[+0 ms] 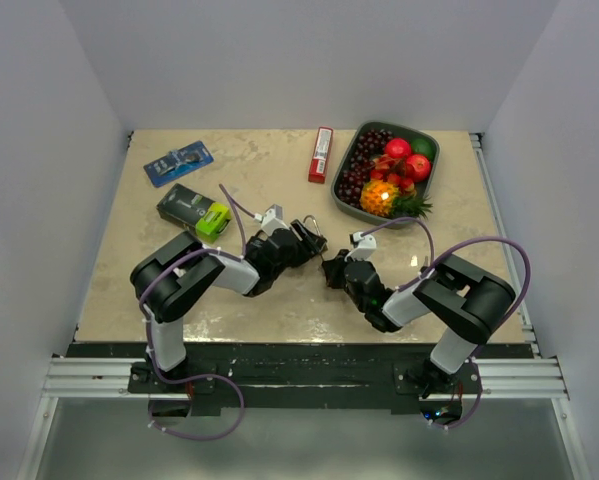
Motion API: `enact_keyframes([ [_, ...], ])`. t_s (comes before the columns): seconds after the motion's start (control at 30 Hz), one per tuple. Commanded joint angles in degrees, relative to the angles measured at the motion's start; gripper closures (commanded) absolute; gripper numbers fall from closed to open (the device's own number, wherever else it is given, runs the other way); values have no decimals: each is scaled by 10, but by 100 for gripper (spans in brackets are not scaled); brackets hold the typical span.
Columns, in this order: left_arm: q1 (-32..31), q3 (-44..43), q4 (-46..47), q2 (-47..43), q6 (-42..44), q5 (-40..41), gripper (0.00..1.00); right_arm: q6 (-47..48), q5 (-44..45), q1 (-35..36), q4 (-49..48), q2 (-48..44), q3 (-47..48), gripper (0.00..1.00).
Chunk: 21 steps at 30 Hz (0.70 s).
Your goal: Unlock with the key
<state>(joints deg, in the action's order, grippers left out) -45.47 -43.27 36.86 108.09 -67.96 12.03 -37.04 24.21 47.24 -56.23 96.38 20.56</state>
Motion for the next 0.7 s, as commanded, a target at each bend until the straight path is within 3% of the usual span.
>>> enact_keyframes([
  [0.0, -64, 45, -118, 7, 13, -137, 100, 7, 71, -28, -104, -28, 28, 100],
  [0.67, -90, 45, -112, 5, -3, -144, 100, 18, 87, -28, -116, -28, 41, 100],
])
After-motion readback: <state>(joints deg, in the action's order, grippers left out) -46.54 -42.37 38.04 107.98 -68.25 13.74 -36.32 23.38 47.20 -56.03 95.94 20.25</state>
